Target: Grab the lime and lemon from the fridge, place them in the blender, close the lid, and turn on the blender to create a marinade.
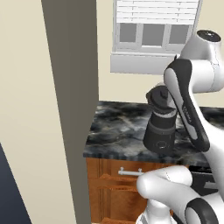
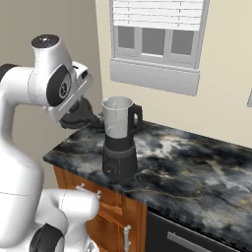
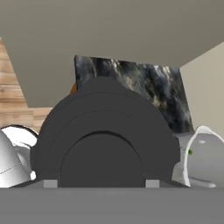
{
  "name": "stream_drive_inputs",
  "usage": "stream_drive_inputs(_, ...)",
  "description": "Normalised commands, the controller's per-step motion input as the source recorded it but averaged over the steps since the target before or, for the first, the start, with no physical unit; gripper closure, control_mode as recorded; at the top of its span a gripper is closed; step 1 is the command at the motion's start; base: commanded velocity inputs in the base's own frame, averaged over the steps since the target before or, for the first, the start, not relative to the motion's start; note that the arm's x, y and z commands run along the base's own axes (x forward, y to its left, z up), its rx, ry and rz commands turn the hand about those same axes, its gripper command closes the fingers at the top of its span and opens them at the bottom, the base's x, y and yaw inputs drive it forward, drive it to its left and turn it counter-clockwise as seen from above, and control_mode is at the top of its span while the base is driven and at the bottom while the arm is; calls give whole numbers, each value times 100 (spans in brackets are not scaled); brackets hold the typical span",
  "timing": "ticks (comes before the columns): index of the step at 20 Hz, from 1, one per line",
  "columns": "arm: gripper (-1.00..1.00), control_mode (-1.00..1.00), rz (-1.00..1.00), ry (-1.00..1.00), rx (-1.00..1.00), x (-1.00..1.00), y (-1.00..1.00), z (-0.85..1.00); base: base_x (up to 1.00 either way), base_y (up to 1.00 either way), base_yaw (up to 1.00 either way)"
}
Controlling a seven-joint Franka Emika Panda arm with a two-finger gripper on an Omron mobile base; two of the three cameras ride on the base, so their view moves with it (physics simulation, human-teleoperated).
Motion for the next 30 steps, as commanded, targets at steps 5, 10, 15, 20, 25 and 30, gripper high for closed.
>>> stream_drive_inputs(5, 100, -100, 0, 0, -7, 0, -26, 24, 0, 0, 0)
stream_drive_inputs(10, 100, -100, 0, 0, -5, 3, -38, 9, 0, 0, 0)
stream_drive_inputs(15, 100, -100, 0, 0, -3, 17, -40, 8, 0, 0, 0)
stream_drive_inputs(20, 100, -100, 0, 0, 0, 32, -28, 11, 0, 0, 0)
stream_drive_inputs(25, 100, -100, 0, 0, 0, 37, -18, 10, 0, 0, 0)
stream_drive_inputs(30, 100, -100, 0, 0, 0, 36, -5, 1, 0, 0, 0)
